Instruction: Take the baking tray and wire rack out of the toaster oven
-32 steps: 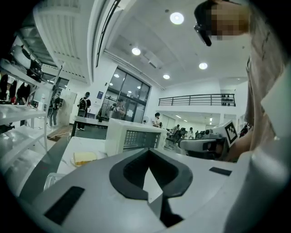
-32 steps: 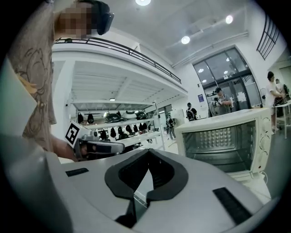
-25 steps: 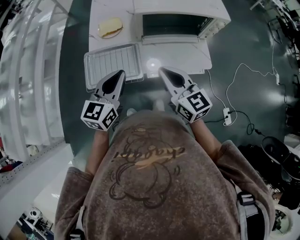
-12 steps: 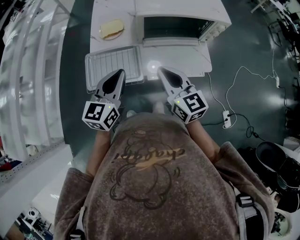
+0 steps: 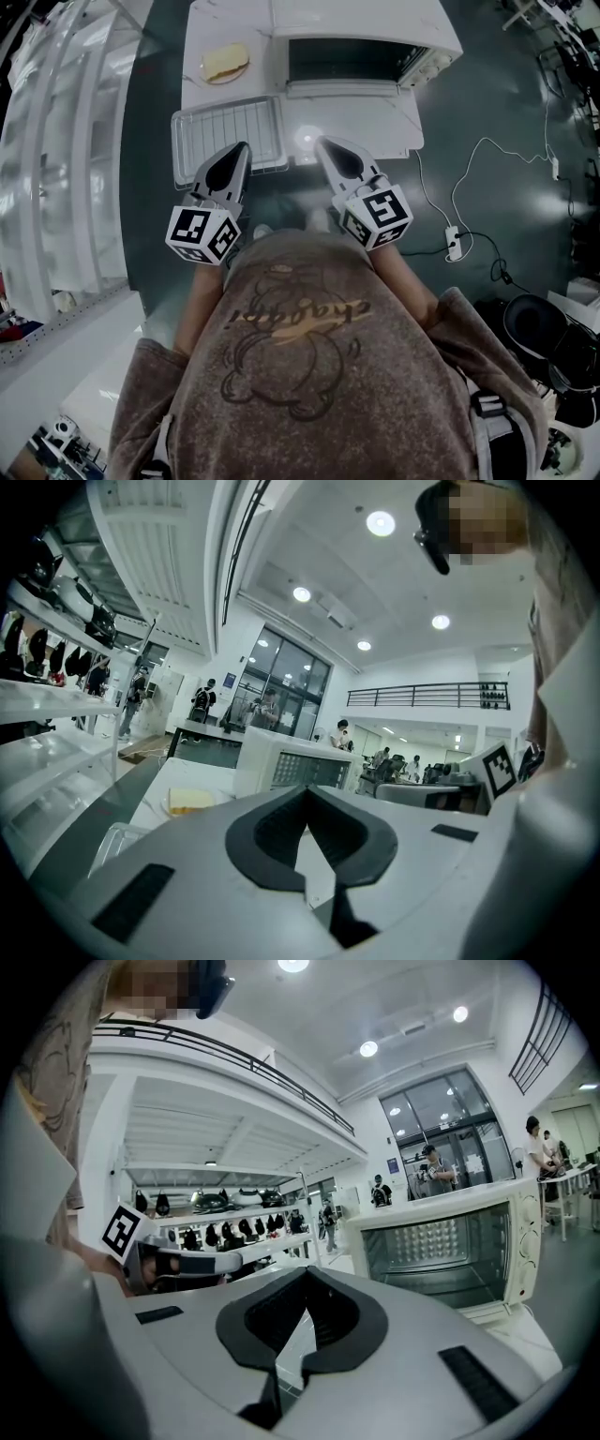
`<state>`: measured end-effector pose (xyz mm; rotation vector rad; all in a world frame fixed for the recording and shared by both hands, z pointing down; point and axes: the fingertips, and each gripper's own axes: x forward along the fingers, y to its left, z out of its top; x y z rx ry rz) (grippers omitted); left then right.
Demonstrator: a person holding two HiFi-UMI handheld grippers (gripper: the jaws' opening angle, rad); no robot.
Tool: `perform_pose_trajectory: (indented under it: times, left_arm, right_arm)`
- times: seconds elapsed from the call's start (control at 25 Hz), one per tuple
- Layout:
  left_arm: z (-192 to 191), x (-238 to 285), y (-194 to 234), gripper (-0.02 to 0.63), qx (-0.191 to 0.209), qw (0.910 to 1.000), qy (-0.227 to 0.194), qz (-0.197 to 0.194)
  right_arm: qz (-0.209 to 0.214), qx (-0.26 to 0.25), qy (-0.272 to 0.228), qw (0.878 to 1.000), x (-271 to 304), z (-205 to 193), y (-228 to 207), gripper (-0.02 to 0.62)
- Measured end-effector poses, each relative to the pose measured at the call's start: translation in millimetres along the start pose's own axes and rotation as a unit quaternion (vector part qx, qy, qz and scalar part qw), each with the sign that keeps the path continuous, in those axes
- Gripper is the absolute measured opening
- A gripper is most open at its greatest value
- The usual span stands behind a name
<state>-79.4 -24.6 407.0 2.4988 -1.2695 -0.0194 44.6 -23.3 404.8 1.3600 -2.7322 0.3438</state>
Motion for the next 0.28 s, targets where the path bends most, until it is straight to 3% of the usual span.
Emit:
perform_pose_trajectory:
  times: [0.28]
  left_arm:
    - [-0.8,-1.0,4.5,0.005,-0.013,0.9999,0.000,0.008]
  right_arm:
    - [-0.007,0.001,0.003,1.000,4.9,0.6,-3.3,0.000]
